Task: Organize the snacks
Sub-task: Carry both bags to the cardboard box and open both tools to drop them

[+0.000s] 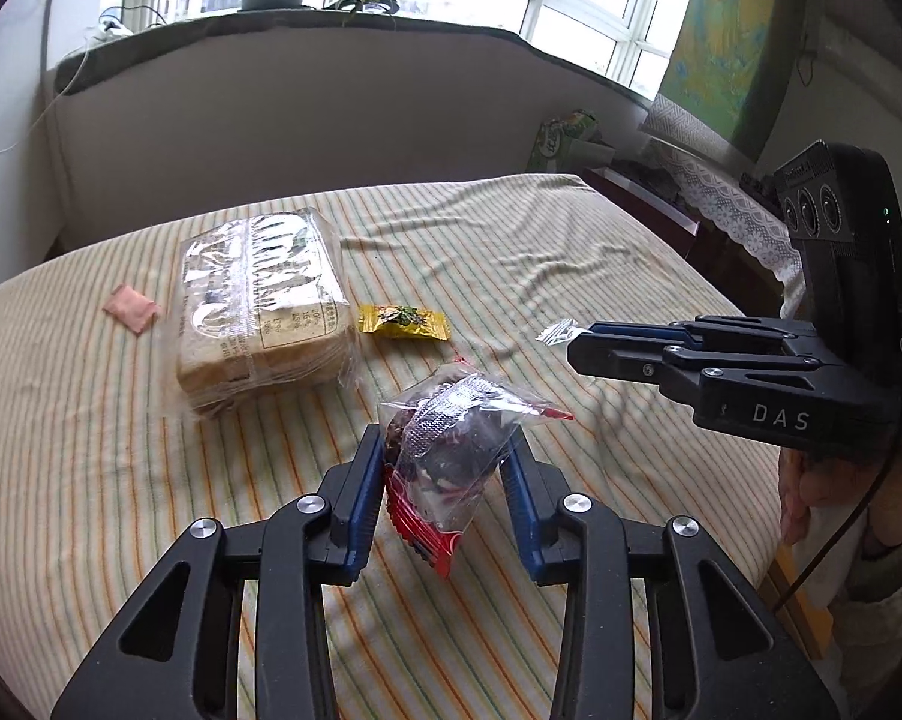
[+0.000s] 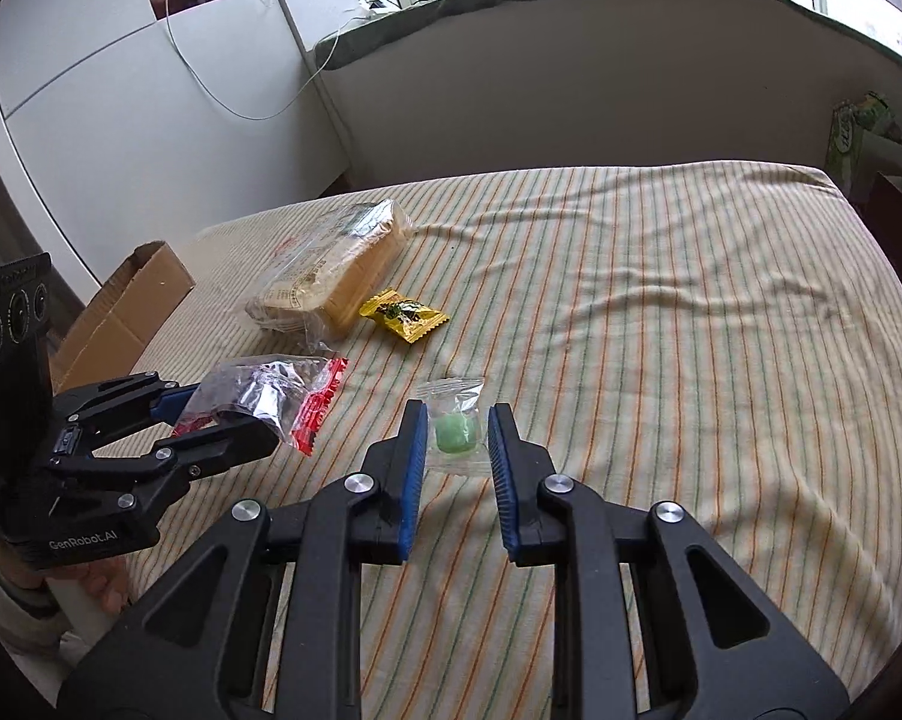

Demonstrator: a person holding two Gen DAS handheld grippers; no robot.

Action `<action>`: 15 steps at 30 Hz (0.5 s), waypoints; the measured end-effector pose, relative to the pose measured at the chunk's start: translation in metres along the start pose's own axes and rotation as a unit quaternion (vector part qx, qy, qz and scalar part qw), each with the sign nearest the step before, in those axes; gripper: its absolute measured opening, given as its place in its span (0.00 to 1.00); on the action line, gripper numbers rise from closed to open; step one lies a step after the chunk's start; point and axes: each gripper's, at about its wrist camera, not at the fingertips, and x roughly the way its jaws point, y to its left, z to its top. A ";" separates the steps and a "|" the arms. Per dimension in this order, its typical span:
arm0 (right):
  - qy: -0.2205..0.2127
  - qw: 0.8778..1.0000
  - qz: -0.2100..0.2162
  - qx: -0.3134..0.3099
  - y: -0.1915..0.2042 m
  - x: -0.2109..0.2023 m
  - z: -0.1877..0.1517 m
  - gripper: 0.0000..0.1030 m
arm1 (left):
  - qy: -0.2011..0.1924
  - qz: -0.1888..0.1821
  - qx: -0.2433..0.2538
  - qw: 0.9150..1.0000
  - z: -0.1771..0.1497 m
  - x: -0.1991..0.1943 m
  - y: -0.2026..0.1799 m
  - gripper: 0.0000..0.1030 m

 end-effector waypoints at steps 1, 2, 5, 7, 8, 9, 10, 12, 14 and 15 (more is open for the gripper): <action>-0.008 1.000 -0.001 0.008 -0.001 -0.003 -0.003 0.21 | -0.006 0.000 -0.003 1.000 -0.002 -0.004 0.001 0.35; -0.017 1.000 0.001 0.018 -0.001 -0.006 -0.006 0.21 | -0.011 0.000 -0.006 1.000 -0.003 -0.008 0.001 0.35; -0.046 0.998 0.009 0.043 0.003 -0.015 -0.016 0.21 | -0.028 0.005 -0.013 1.000 -0.007 -0.020 0.003 0.35; -0.061 0.997 0.015 0.053 0.008 -0.021 -0.021 0.21 | -0.040 0.007 -0.021 0.999 -0.008 -0.028 0.005 0.35; -0.067 0.996 0.016 0.055 0.012 -0.025 -0.022 0.21 | -0.045 0.007 -0.024 0.999 -0.008 -0.033 0.006 0.35; -0.071 0.996 0.014 0.052 0.016 -0.029 -0.022 0.21 | -0.051 0.007 -0.026 0.998 -0.008 -0.039 0.006 0.35; -0.077 0.996 0.010 0.048 0.021 -0.034 -0.021 0.21 | -0.057 0.008 -0.026 0.998 -0.007 -0.046 0.006 0.35; -0.095 0.995 0.007 0.041 0.031 -0.048 -0.017 0.21 | -0.071 0.010 -0.024 0.997 -0.007 -0.063 0.007 0.35; -0.111 0.993 0.002 0.031 0.041 -0.065 -0.010 0.21 | -0.086 0.015 -0.019 0.996 -0.004 -0.080 0.006 0.35; -0.121 0.992 -0.001 0.026 0.047 -0.074 -0.006 0.21 | -0.096 0.018 -0.015 0.995 -0.003 -0.089 0.006 0.35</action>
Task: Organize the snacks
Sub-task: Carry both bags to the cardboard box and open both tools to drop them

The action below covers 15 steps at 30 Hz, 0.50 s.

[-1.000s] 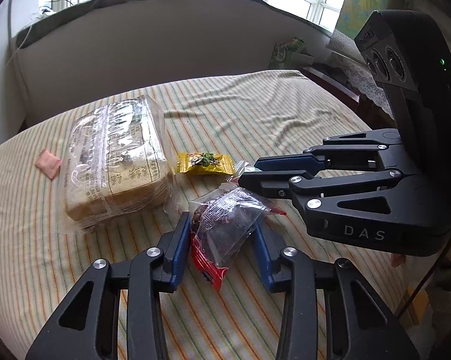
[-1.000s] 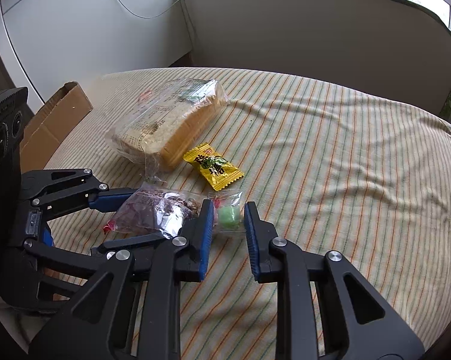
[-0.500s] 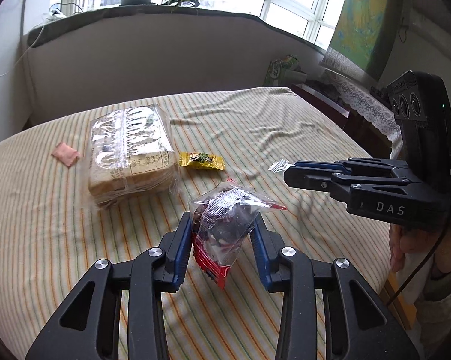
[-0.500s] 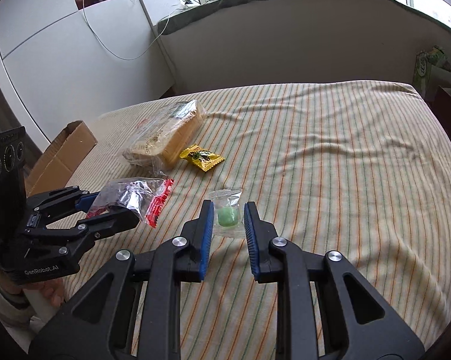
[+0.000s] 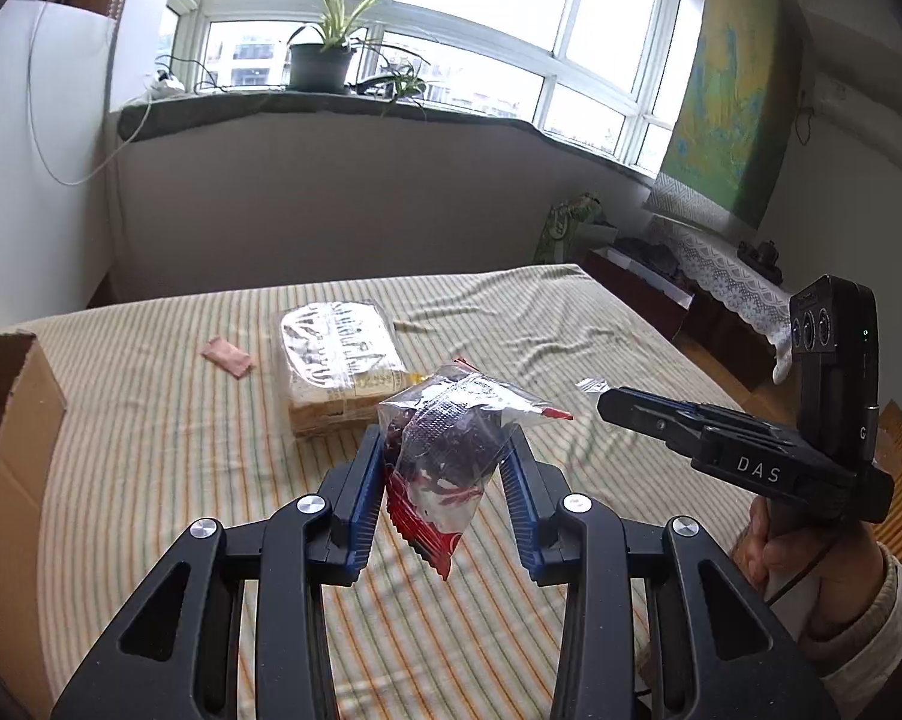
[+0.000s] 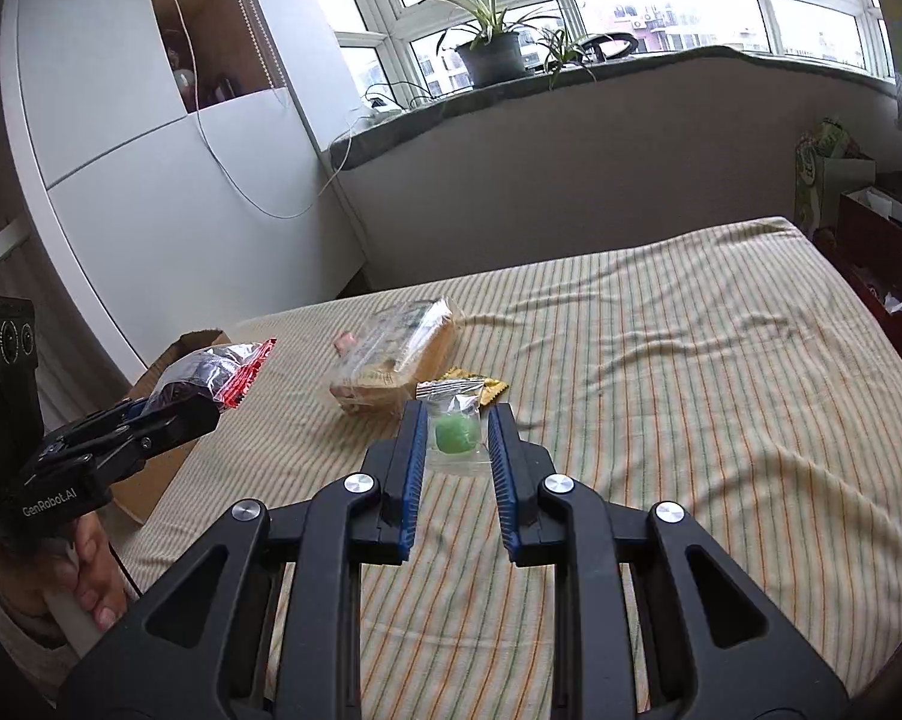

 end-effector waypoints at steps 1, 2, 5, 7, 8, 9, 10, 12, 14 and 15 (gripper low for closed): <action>-0.009 1.000 -0.001 -0.006 0.007 -0.008 0.005 0.21 | -0.010 0.002 0.002 1.000 0.003 -0.010 0.000 0.35; -0.018 1.000 -0.002 -0.012 0.013 -0.015 0.011 0.21 | -0.021 0.003 0.004 1.000 0.007 -0.020 0.001 0.35; -0.038 0.999 -0.007 -0.033 0.037 -0.034 0.024 0.21 | -0.050 0.006 0.004 0.999 0.016 -0.049 0.007 0.35; -0.046 0.998 -0.009 -0.047 0.052 -0.043 0.030 0.21 | -0.069 0.010 0.004 0.998 0.021 -0.067 0.012 0.35; -0.049 0.997 -0.010 -0.053 0.061 -0.046 0.033 0.21 | -0.078 0.012 0.003 0.997 0.022 -0.076 0.015 0.35; -0.052 0.997 -0.011 -0.059 0.069 -0.049 0.035 0.21 | -0.086 0.014 0.002 0.996 0.023 -0.084 0.018 0.35; -0.054 0.996 -0.011 -0.065 0.074 -0.051 0.037 0.21 | -0.093 0.016 0.001 0.996 0.024 -0.091 0.021 0.35; -0.053 0.996 -0.012 -0.075 0.086 -0.053 0.037 0.21 | -0.103 0.019 -0.001 0.994 0.023 -0.101 0.029 0.35; -0.048 0.995 -0.011 -0.082 0.097 -0.051 0.036 0.21 | -0.110 0.026 -0.004 0.994 0.022 -0.108 0.037 0.35; -0.045 0.995 -0.010 -0.086 0.102 -0.049 0.036 0.21 | -0.112 0.029 -0.007 0.993 0.020 -0.110 0.042 0.35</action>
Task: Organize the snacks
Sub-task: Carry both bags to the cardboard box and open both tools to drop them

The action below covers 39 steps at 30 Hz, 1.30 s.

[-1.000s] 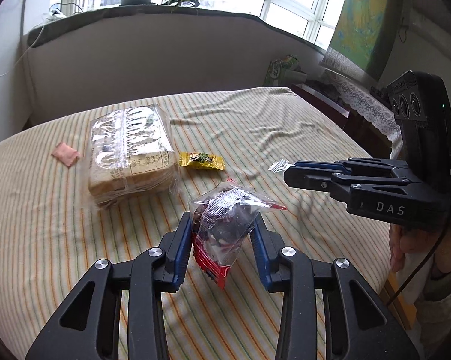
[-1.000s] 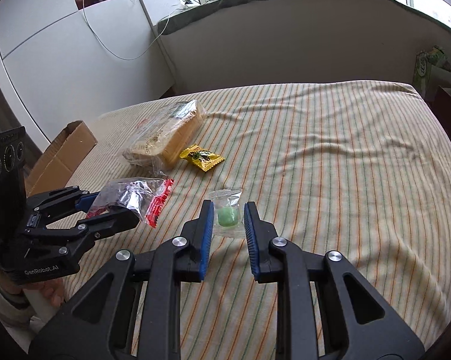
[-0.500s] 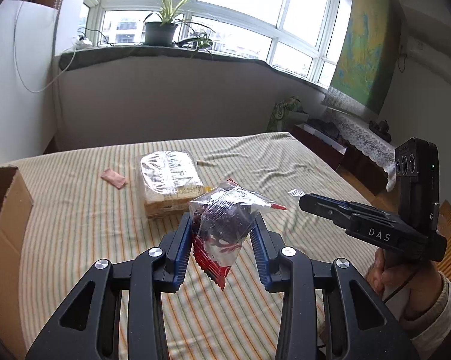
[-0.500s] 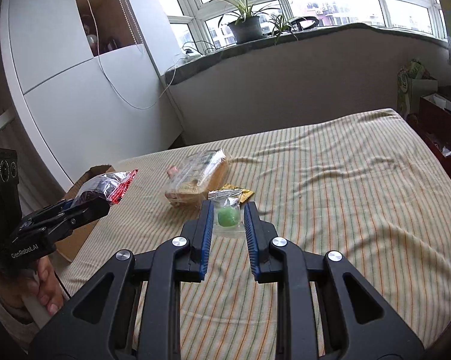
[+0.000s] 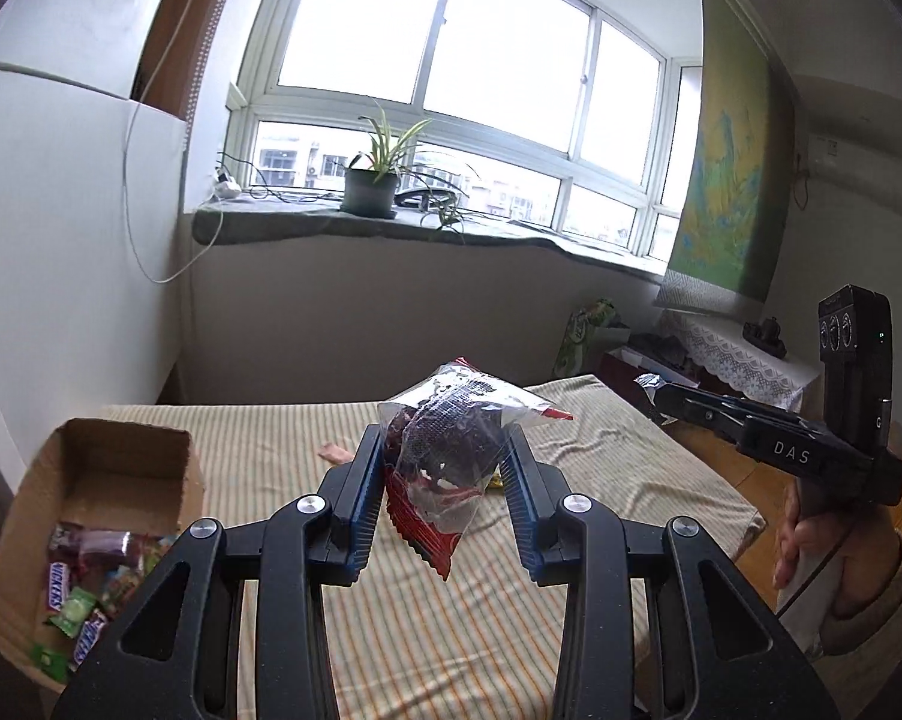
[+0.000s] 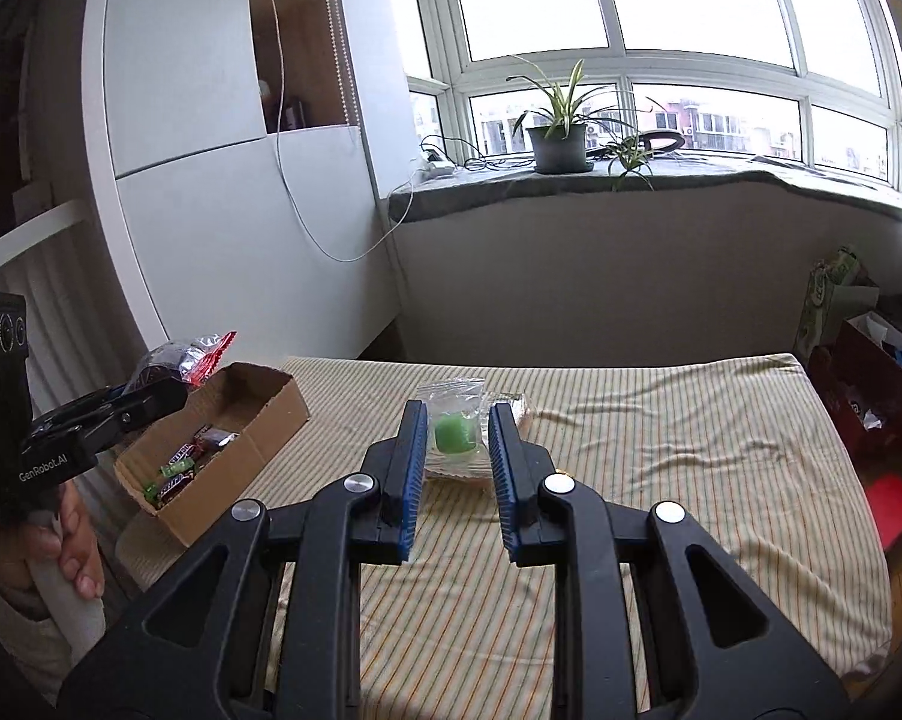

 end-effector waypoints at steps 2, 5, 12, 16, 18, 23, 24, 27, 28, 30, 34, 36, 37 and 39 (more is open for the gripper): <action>0.007 1.000 0.004 -0.007 0.009 0.006 -0.001 0.21 | -0.002 0.006 -0.007 1.000 -0.003 -0.004 0.010 0.35; 0.018 1.000 0.012 -0.016 0.023 0.016 -0.002 0.21 | -0.003 0.019 -0.020 1.000 -0.008 -0.011 0.024 0.35; 0.040 0.997 0.047 -0.049 0.076 0.048 0.000 0.21 | -0.008 0.061 -0.047 0.997 -0.023 -0.033 0.064 0.35; 0.052 0.992 0.086 -0.072 0.118 0.074 0.001 0.21 | -0.008 0.102 -0.064 0.993 -0.035 -0.049 0.091 0.35; 0.060 0.989 0.108 -0.084 0.142 0.089 0.001 0.21 | -0.007 0.123 -0.073 0.990 -0.041 -0.059 0.105 0.35; 0.075 0.977 0.163 -0.118 0.202 0.119 -0.005 0.21 | -0.008 0.172 -0.093 0.981 -0.054 -0.083 0.138 0.35; 0.077 0.974 0.172 -0.123 0.212 0.123 -0.006 0.21 | -0.008 0.179 -0.098 0.979 -0.055 -0.087 0.144 0.35; 0.080 0.969 0.190 -0.137 0.234 0.131 -0.006 0.21 | -0.011 0.194 -0.107 0.975 -0.058 -0.097 0.157 0.35; 0.082 0.967 0.195 -0.141 0.240 0.134 -0.006 0.21 | -0.011 0.197 -0.109 0.974 -0.058 -0.098 0.161 0.35; 0.084 0.965 0.200 -0.146 0.248 0.140 -0.006 0.22 | -0.012 0.199 -0.112 0.973 -0.057 -0.098 0.166 0.35; 0.091 0.963 0.206 -0.151 0.259 0.154 -0.005 0.22 | -0.008 0.199 -0.113 0.973 -0.057 -0.092 0.172 0.35; 0.097 0.961 0.208 -0.153 0.263 0.165 -0.006 0.22 | -0.003 0.197 -0.115 0.974 -0.059 -0.087 0.175 0.35; 0.101 0.961 0.208 -0.154 0.263 0.170 -0.006 0.22 | 0.000 0.197 -0.117 0.973 -0.060 -0.084 0.178 0.35; 0.107 0.960 0.210 -0.154 0.264 0.183 -0.006 0.22 | 0.009 0.194 -0.120 0.974 -0.063 -0.077 0.182 0.35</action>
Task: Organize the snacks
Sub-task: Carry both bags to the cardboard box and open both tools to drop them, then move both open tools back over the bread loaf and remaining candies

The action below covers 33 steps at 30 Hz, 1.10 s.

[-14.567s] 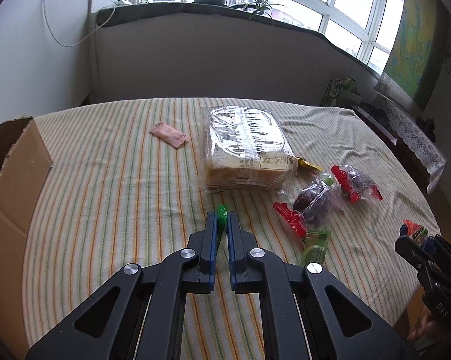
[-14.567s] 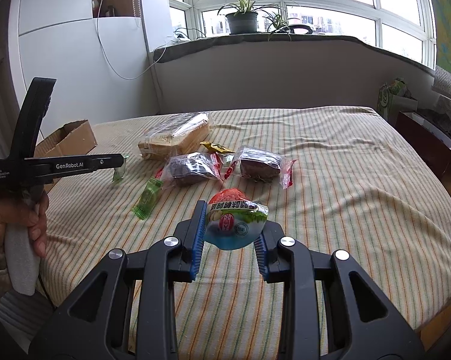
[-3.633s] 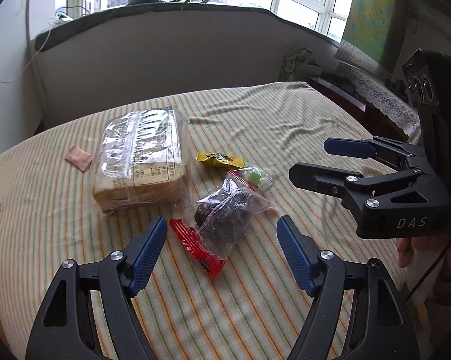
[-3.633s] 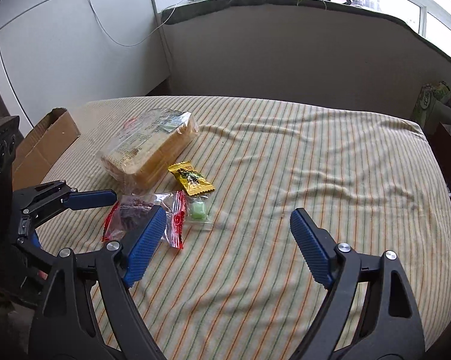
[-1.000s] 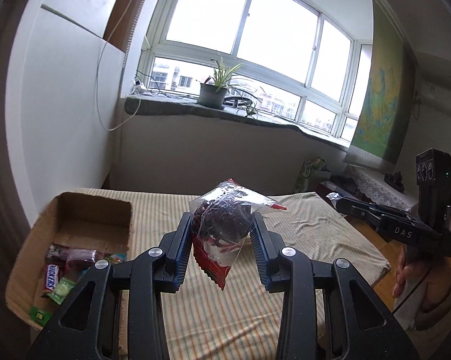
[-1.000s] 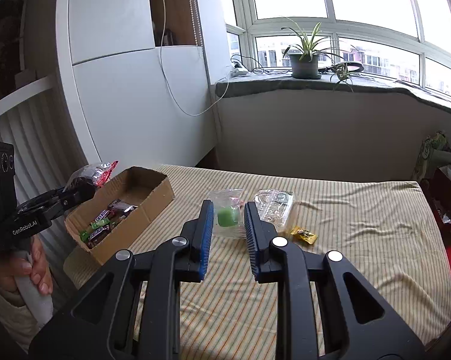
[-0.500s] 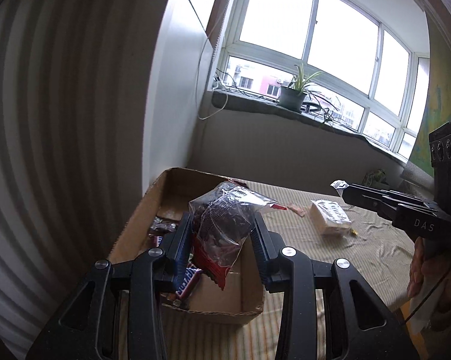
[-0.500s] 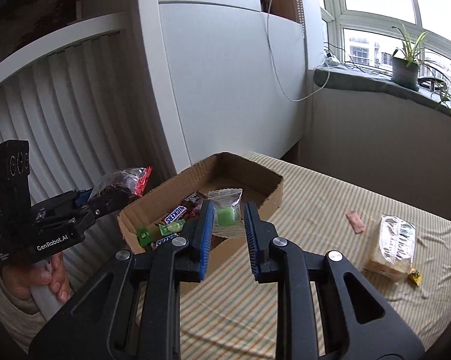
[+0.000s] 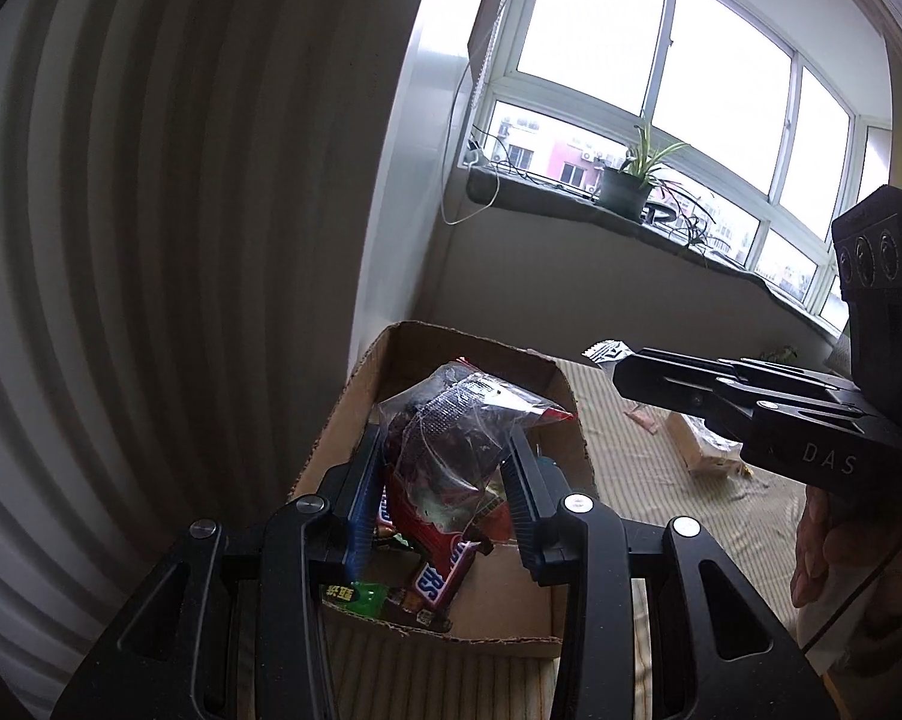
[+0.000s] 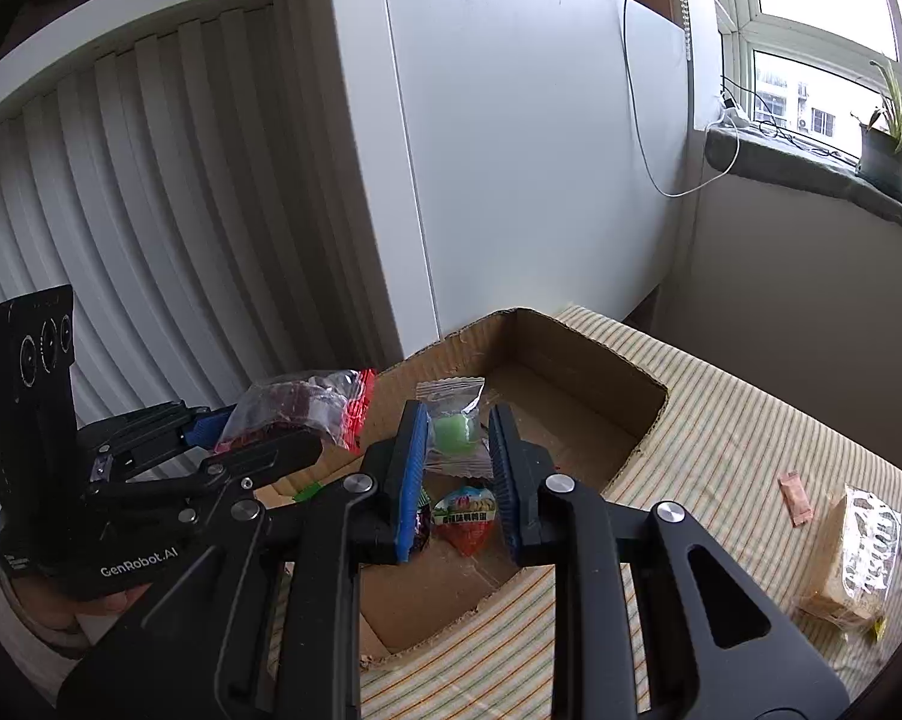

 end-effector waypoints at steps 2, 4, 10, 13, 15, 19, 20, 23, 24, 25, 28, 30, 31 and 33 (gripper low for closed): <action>0.006 1.000 0.002 0.000 -0.004 0.014 0.004 0.22 | 0.012 -0.003 0.001 1.000 -0.003 0.009 0.001 0.36; 0.017 1.000 0.003 -0.001 -0.009 0.027 0.005 0.24 | 0.028 -0.006 0.008 1.000 -0.006 0.020 0.002 0.37; 0.023 0.999 -0.003 0.023 -0.027 0.036 -0.004 0.33 | 0.049 0.020 0.035 0.998 -0.012 0.039 -0.005 0.63; 0.025 0.999 -0.013 0.034 -0.035 0.032 -0.009 0.33 | 0.048 0.028 0.021 0.998 -0.011 0.036 0.001 0.65; 0.023 0.999 -0.020 0.033 -0.035 0.027 -0.011 0.33 | 0.043 0.031 0.009 0.999 -0.009 0.031 0.007 0.65; 0.016 0.999 -0.021 0.018 -0.024 0.017 -0.013 0.63 | 0.034 0.037 -0.004 0.999 -0.003 0.025 0.011 0.65; 0.012 1.000 -0.018 0.014 -0.019 0.015 -0.014 0.64 | 0.031 0.038 -0.005 0.999 -0.003 0.022 0.011 0.65; 0.000 1.000 -0.015 -0.002 -0.006 0.009 -0.015 0.64 | 0.024 0.043 -0.011 0.999 -0.003 0.012 0.013 0.66; -0.004 1.000 -0.016 -0.007 -0.002 0.007 -0.016 0.64 | 0.022 0.044 -0.015 0.999 -0.003 0.008 0.014 0.66; -0.007 1.000 -0.020 -0.011 0.001 0.006 -0.016 0.64 | 0.019 0.045 -0.018 0.999 -0.003 0.006 0.014 0.67; -0.012 1.000 -0.022 -0.001 0.003 0.000 -0.017 0.64 | 0.011 0.052 -0.025 0.998 -0.002 -0.004 0.016 0.70; -0.018 1.000 -0.018 0.012 0.000 -0.006 -0.018 0.67 | 0.008 0.055 -0.026 0.998 -0.001 -0.008 0.014 0.70; -0.022 0.999 -0.017 0.017 -0.002 -0.009 -0.019 0.77 | 0.006 0.056 -0.025 0.998 0.000 -0.009 0.013 0.70; -0.026 0.999 -0.022 0.022 -0.006 -0.015 -0.021 0.91 | 0.003 0.059 -0.021 0.998 0.002 -0.012 0.009 0.70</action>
